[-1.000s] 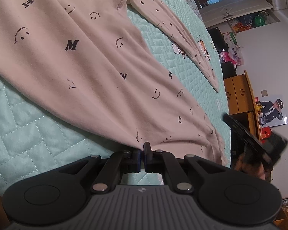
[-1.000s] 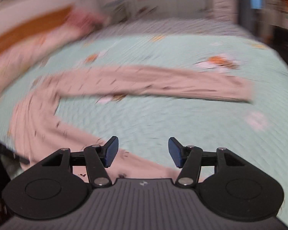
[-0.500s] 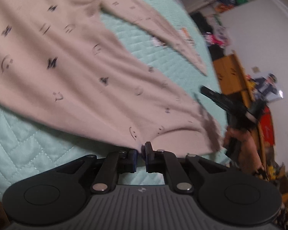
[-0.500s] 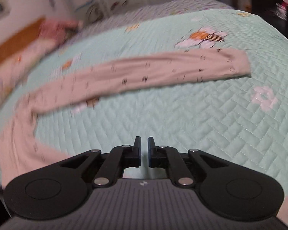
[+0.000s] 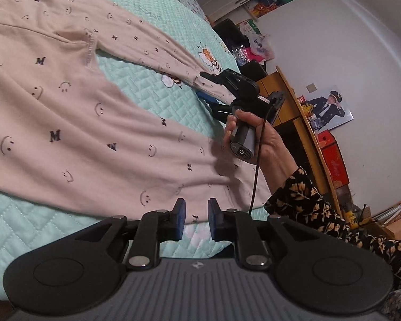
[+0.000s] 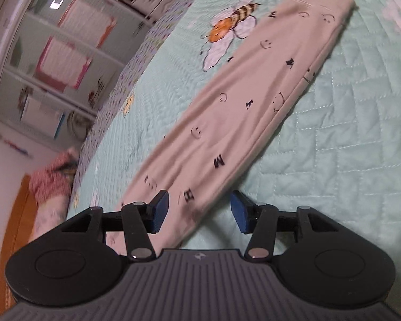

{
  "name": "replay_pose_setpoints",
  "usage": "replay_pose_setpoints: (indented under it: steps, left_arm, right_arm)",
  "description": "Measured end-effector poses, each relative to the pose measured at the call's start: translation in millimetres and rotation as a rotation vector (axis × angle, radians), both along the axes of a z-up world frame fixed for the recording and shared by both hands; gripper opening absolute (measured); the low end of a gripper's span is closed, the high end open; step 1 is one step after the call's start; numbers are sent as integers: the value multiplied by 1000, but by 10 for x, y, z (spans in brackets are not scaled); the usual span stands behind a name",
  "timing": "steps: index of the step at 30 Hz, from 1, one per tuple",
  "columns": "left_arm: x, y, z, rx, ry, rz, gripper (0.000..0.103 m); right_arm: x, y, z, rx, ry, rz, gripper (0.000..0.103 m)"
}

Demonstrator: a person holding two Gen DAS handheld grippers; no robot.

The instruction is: Fold clothes

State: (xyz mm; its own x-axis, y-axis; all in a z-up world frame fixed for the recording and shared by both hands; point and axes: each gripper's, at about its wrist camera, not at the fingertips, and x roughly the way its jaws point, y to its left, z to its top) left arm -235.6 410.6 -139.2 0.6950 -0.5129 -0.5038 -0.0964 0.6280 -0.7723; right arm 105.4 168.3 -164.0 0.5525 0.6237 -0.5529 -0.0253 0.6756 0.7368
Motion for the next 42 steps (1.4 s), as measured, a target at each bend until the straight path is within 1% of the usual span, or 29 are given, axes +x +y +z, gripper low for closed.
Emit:
replay_pose_setpoints:
  steps: [1,2,3,5,7,12,16,18,19,21,24,25,27,30,31,32,33,34,37,38,39,40,42]
  left_arm:
    - [1,23,-20,-4,5,6,18]
    - [-1,47,-41,-8,11,12,18]
    - [-7,72,-62,-15,18,19,18]
    - [-35,131,-87,-34,24,33,18]
    - [-67,188,-83,-31,20,45,18]
    - [-99,361,-55,-5,17,92,18]
    - [-150,536,34,26,2,147,18]
    - [-183,653,55,37,-4,182,21]
    - [-200,710,54,39,-2,201,23]
    - [-222,818,35,35,5,231,23]
    - [-235,926,7,22,17,258,23]
    - [-235,945,3,17,15,263,23]
    - [-234,964,-7,10,10,268,23]
    - [-209,946,-42,-4,12,260,23]
    - [-202,935,-51,-9,13,256,23]
    - [-199,920,-55,-13,14,252,23]
    - [-199,905,-56,-17,13,248,23]
    - [-201,894,-51,-20,9,243,23]
    - [-206,877,-34,-17,3,233,23]
    - [-206,883,-33,-15,5,234,24]
    - [-209,893,-31,-14,6,238,24]
    - [-215,909,-23,-11,6,244,24]
    - [-237,951,9,0,2,256,24]
  right_arm:
    - [9,16,-11,-8,0,-4,31]
    - [18,15,-43,-8,12,-10,10]
    - [27,-12,-92,5,34,-18,2]
    - [2,-101,-151,54,53,-36,3]
    - [-55,-175,-131,64,50,-49,3]
    - [-108,-176,-111,54,59,-55,3]
    - [-106,-178,-125,47,82,-72,1]
    - [-116,-195,-109,42,86,-78,1]
    - [-127,-206,-93,30,80,-76,2]
    - [-149,-228,-65,3,64,-66,2]
    - [-165,-299,-86,34,86,-88,0]
    - [-189,-315,-83,53,96,-95,4]
    - [-252,-273,-82,99,129,-76,6]
    - [-312,-43,-74,126,145,9,8]
    - [-310,48,-79,130,151,24,12]
    - [-302,140,-88,133,159,33,20]
    - [-289,220,-95,131,159,33,24]
    - [-275,296,-101,128,156,29,26]
    - [-237,404,-108,125,148,-10,25]
    - [-216,413,-107,129,151,-24,21]
    - [-211,405,-111,123,150,-27,14]
    - [-213,391,-118,112,147,-25,5]
    - [-259,316,-155,118,146,-16,4]
